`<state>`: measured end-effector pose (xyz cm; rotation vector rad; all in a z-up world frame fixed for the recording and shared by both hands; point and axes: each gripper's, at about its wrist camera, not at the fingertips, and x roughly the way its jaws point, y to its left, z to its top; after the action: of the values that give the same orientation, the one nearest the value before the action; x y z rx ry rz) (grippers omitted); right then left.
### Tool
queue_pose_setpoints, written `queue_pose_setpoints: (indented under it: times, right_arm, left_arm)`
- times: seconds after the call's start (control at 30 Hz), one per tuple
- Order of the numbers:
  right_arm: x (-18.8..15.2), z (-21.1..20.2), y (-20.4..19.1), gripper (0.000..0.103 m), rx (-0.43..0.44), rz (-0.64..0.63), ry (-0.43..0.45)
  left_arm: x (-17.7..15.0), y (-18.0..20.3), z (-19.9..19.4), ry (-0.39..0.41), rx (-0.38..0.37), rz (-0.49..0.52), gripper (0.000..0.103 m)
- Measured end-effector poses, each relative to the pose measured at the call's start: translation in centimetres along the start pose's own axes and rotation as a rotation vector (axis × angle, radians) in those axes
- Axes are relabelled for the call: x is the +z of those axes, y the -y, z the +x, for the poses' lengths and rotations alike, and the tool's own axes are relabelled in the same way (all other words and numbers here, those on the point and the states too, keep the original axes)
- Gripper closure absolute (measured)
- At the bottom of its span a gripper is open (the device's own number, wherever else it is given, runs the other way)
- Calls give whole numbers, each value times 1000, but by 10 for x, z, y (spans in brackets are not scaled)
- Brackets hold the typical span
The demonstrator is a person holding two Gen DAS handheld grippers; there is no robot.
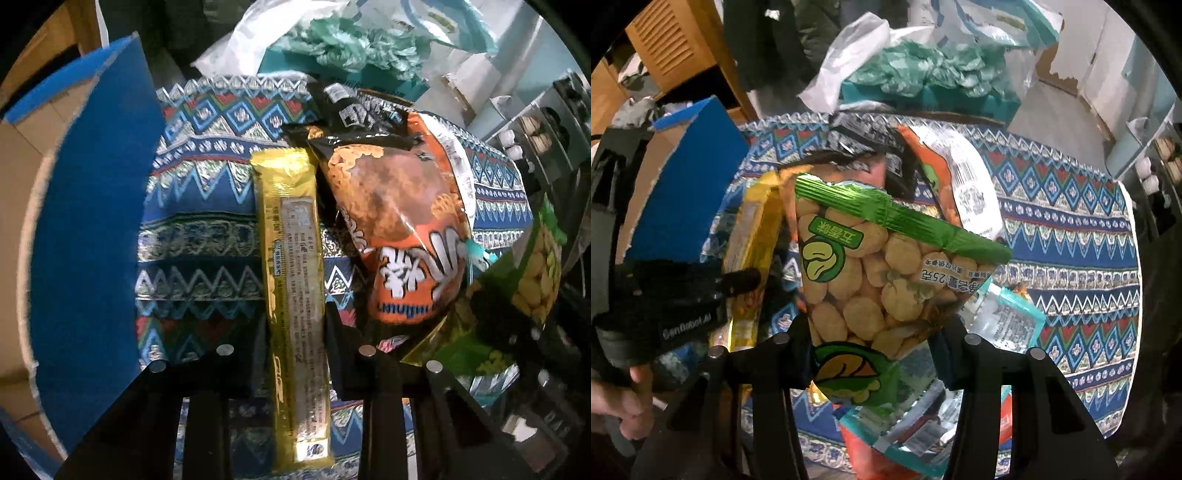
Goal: Organize snacks
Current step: 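Carry the gold bar and green peanut bag into the box and release both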
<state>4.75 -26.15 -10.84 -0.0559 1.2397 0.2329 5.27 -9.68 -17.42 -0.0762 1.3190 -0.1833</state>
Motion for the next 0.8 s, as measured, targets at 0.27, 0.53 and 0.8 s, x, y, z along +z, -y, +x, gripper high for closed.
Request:
queue_pose_setpoints:
  times: [0.27, 0.53, 0.8]
  right_arm:
    - [8, -20, -15, 56, 19, -23, 54]
    - [14, -31, -26, 57, 28, -41, 85]
    - [16, -25, -32, 57, 31, -48, 79]
  left_arm:
    - [-3, -7, -29, 60, -4, 10, 75]
    - [-6, -25, -64, 112, -38, -2, 74]
    - [-3, -36, -84, 153, -55, -19, 75]
